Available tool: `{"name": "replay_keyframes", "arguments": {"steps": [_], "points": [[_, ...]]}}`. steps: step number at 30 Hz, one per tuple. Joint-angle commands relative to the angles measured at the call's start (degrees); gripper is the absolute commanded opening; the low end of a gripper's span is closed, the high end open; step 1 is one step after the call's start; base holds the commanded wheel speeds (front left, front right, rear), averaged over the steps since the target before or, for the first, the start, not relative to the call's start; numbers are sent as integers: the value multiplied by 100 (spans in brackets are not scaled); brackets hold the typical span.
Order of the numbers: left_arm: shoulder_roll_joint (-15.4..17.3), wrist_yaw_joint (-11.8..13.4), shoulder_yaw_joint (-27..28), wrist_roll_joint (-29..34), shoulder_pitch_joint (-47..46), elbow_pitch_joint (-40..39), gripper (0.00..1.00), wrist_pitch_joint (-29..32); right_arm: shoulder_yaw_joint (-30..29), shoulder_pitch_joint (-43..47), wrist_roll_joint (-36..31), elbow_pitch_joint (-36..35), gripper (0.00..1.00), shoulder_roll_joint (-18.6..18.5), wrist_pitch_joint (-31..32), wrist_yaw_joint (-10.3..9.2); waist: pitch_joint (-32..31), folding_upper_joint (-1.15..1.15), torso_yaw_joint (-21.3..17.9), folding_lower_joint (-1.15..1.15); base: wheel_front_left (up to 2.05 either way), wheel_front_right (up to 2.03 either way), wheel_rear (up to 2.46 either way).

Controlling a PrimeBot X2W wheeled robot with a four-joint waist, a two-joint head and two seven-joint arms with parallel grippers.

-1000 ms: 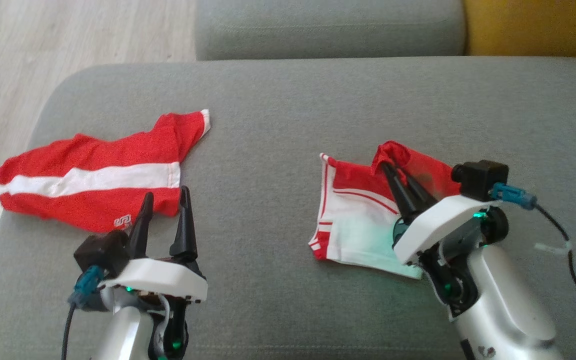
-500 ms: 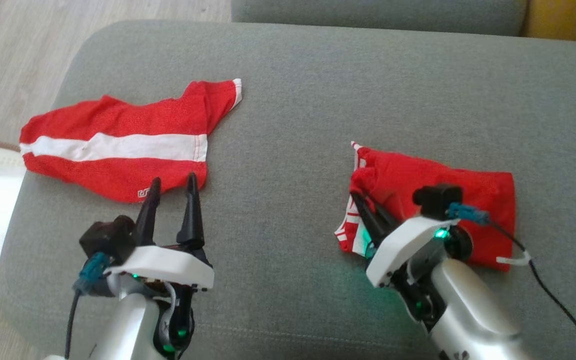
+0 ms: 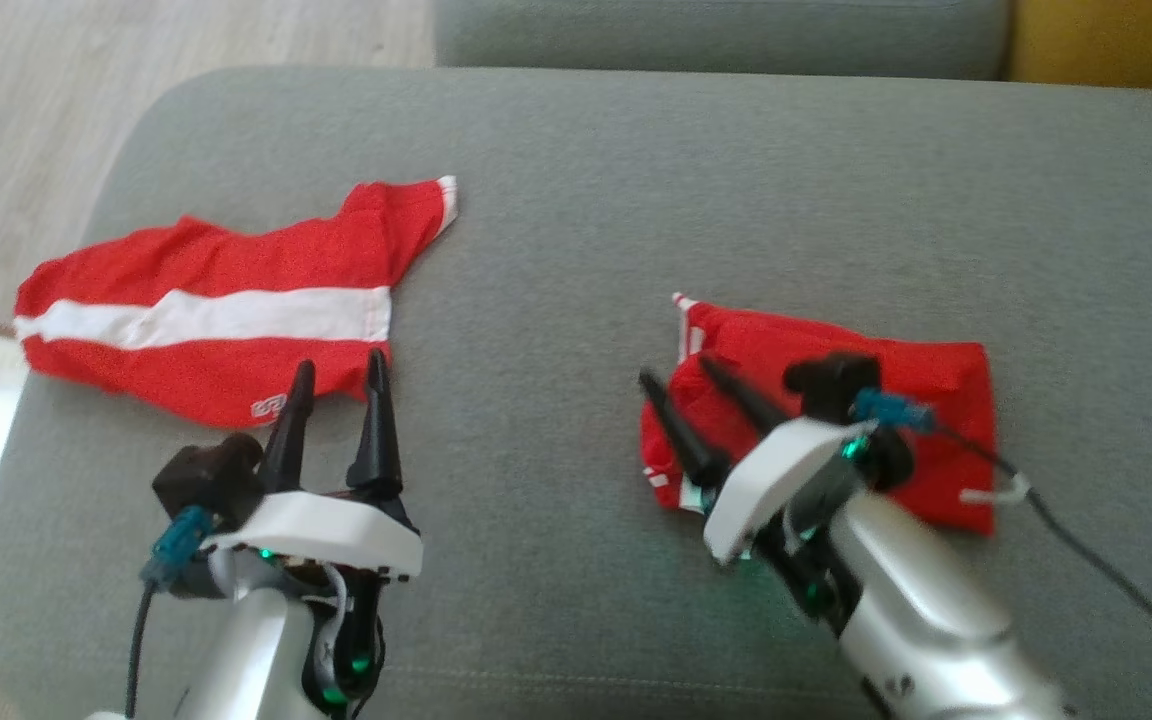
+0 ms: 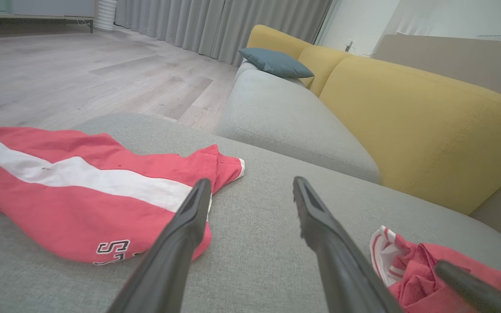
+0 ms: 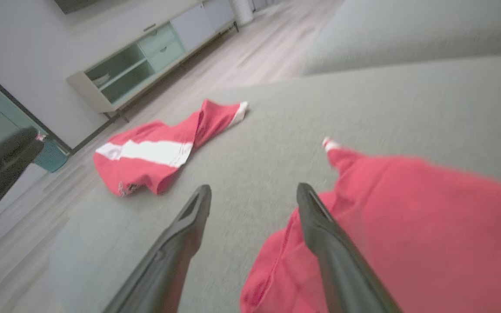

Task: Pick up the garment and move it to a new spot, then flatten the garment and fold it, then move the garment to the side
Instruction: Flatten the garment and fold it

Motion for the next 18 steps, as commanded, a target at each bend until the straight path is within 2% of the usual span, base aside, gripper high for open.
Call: {"name": "replay_keyframes", "arguments": {"steps": [1,6,11,16,18], "points": [[35,-9,244,-40,-202,-236,100,-45,-72,-310,-218,-231,100,51,-162,37,-101,0,-169,0,0,0,0],[35,-27,327,-74,-190,-504,100,-45,-763,-431,-1258,-394,100,51,-497,37,-201,0,-512,0,0,0,0],[35,-77,350,-42,-229,-823,100,-45,-1663,-193,-2322,-873,100,51,-732,37,-221,0,-820,0,0,0,0],[35,-156,314,43,-256,-1096,100,-45,-2376,301,-3092,-1510,100,51,-877,37,-208,0,-1015,0,0,0,0],[35,-171,295,117,-231,-1158,100,-45,-2692,547,-3200,-1777,100,51,-929,37,-206,0,-1068,0,0,0,0]]}}
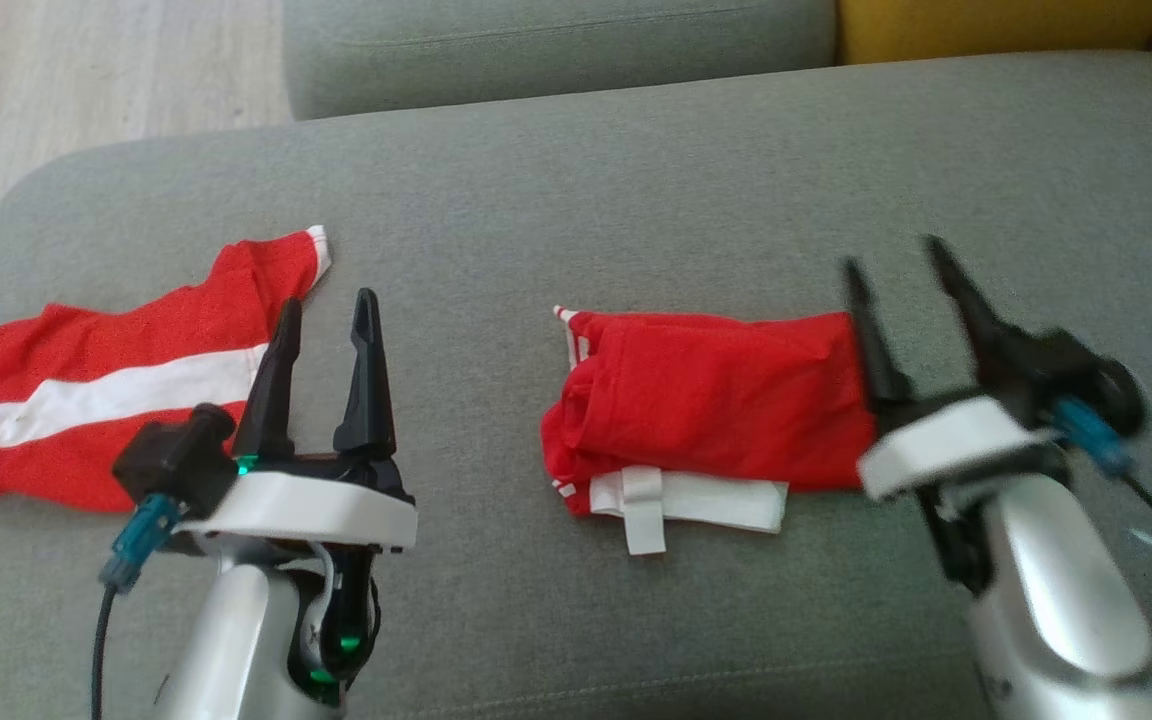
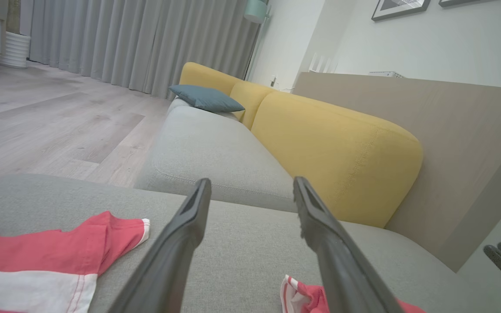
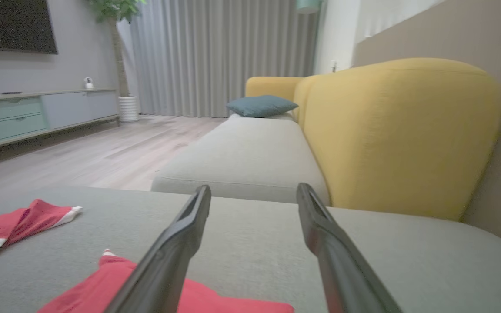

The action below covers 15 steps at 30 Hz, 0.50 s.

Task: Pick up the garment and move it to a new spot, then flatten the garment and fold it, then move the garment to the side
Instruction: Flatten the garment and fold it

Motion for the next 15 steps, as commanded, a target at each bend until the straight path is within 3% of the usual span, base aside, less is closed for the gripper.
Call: {"name": "replay_keyframes", "arguments": {"steps": [1,8,15], "points": [[37,-4,177,73,-206,-229,100,-44,-93,57,47,-371,100,51,-71,37,1,0,-61,0,0,0,0],[37,140,86,511,35,-102,100,-44,-485,731,277,-752,100,51,-50,37,-2,0,-137,0,0,0,0],[37,216,9,469,129,-94,100,-44,-533,878,366,-842,100,51,-81,37,69,0,-57,0,0,0,0]]}}
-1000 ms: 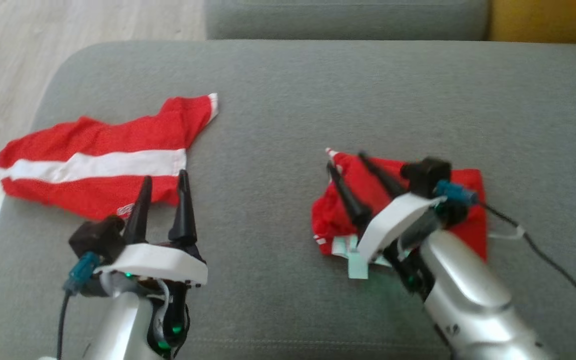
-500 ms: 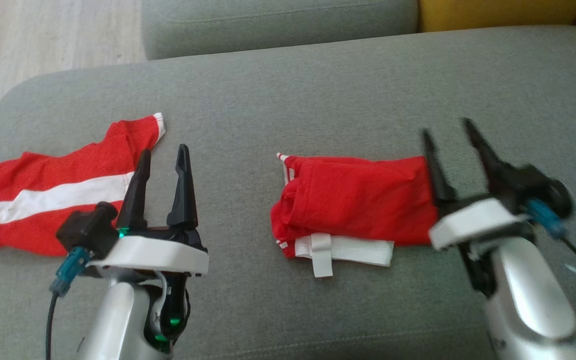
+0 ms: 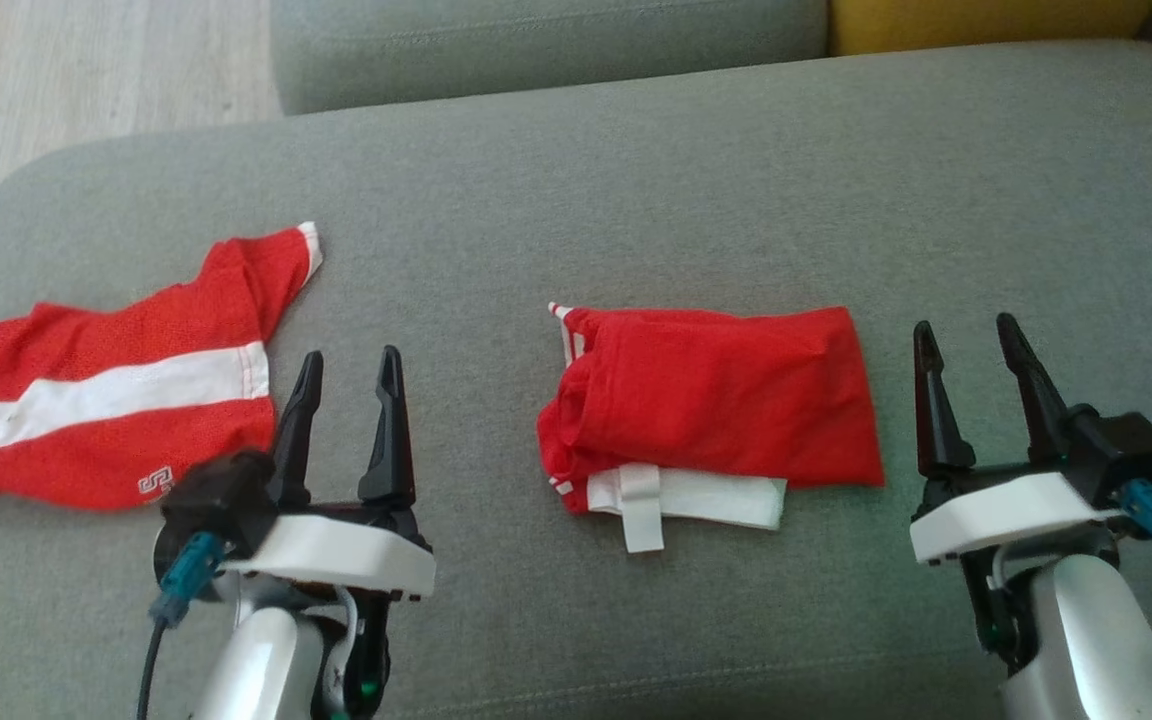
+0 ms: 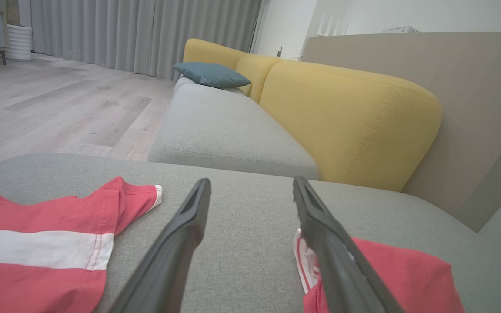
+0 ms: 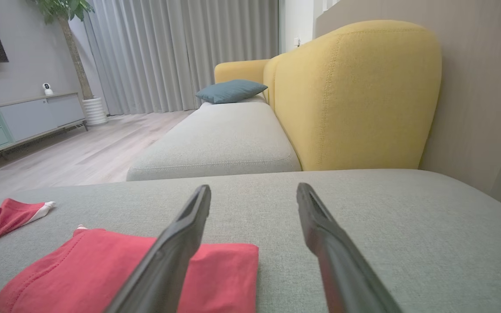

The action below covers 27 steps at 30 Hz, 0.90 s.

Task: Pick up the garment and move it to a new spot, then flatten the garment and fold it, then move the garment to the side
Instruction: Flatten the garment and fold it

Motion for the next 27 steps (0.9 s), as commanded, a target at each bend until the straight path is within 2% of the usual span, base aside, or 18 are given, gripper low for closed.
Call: {"name": "replay_keyframes", "arguments": {"steps": [1,3,4,5,13,20,27], "points": [[32,5,166,-17,-258,-197,100,-44,138,-148,23,-213,100,8,-73,37,38,0,45,0,0,0,0],[32,-20,145,-18,-318,-181,100,-44,186,-168,54,-250,100,8,-82,37,95,0,128,0,0,0,0],[32,-27,134,-26,-355,-176,100,-44,228,-182,81,-264,85,8,-82,37,135,0,180,0,0,0,0],[32,-34,120,-39,-392,-172,100,-44,291,-202,112,-277,0,8,-93,37,178,0,238,0,0,0,0],[32,-62,-121,-106,-592,-130,100,-44,1076,-623,261,170,0,8,-165,37,621,0,873,0,0,0,0],[32,-88,-224,-133,-693,-64,100,-44,1215,-1193,248,1568,0,8,-384,37,870,0,1394,0,0,0,0],[32,-65,-257,-136,-760,-71,100,-44,1373,-1627,365,2640,0,8,-472,37,1003,0,1619,0,0,0,0]]}}
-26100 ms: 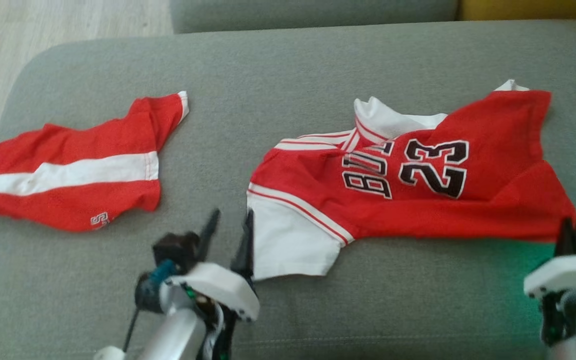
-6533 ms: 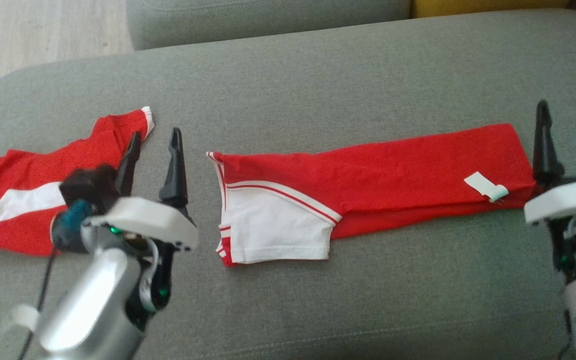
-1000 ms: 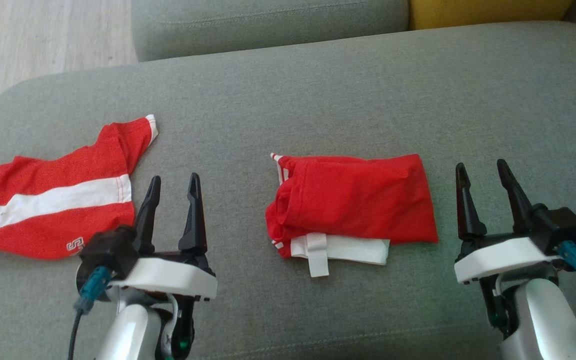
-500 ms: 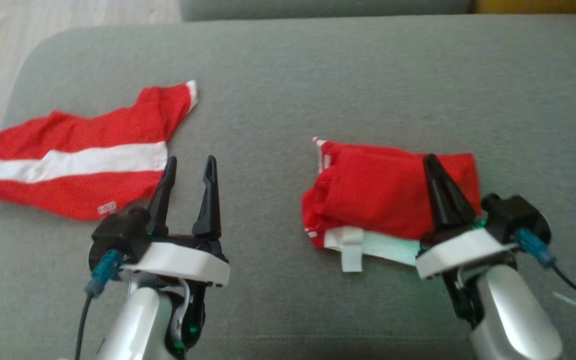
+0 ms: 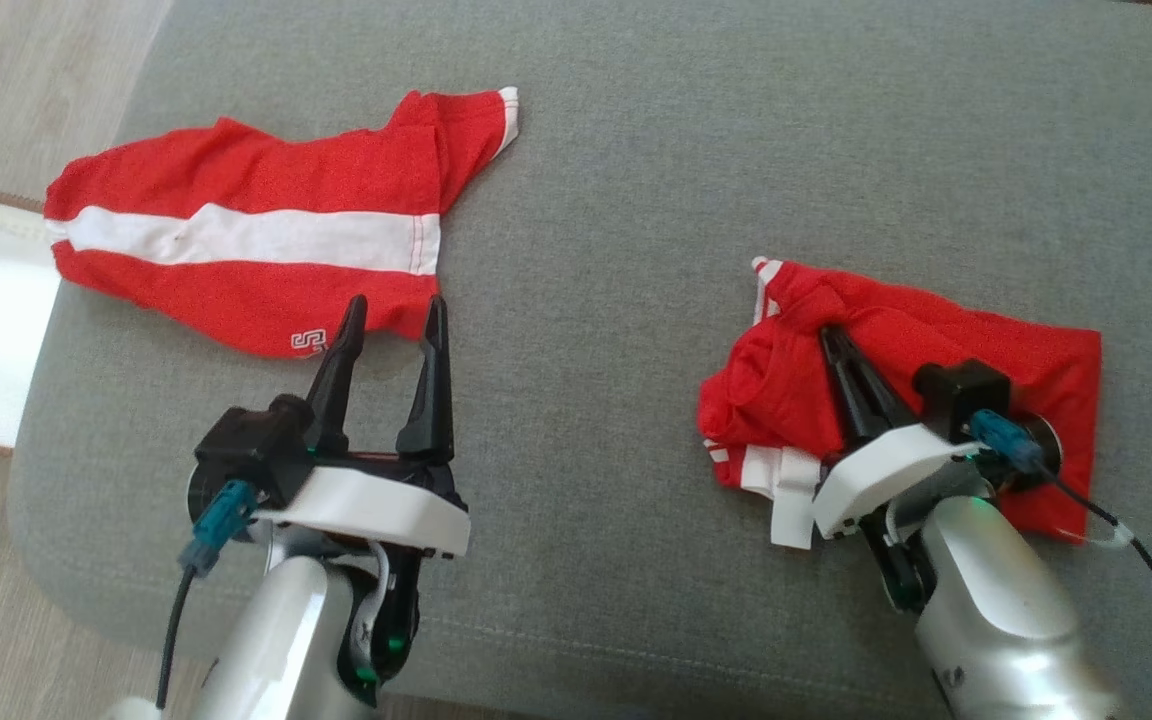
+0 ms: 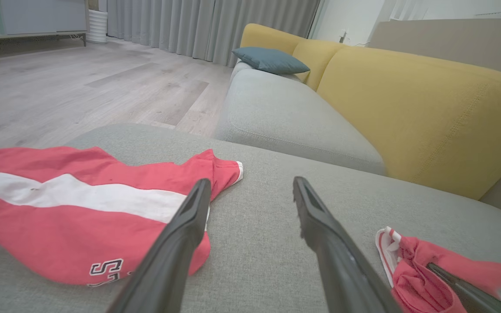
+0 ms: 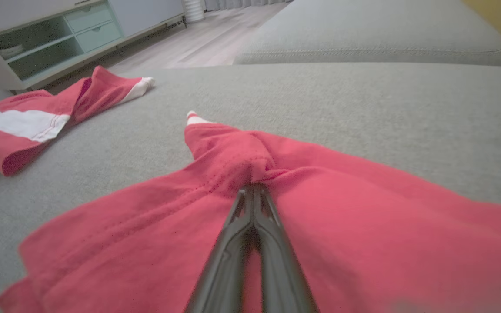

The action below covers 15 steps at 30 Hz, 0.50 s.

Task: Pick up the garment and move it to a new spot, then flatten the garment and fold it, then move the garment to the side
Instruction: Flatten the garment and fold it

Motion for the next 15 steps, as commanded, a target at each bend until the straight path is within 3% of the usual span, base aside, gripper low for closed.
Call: {"name": "replay_keyframes", "arguments": {"steps": [1,10,15], "points": [[35,-2,146,-21,-193,-184,100,-44,230,-208,-18,89,0,31,-70,37,50,0,57,0,0,0,0],[35,25,193,-23,-134,-146,100,-44,1076,-79,502,-301,0,31,-77,37,-108,0,-86,0,0,0,0],[35,31,226,-22,-144,-162,100,-44,694,-24,354,-540,0,31,-78,37,-145,0,-222,0,0,0,0]]}}
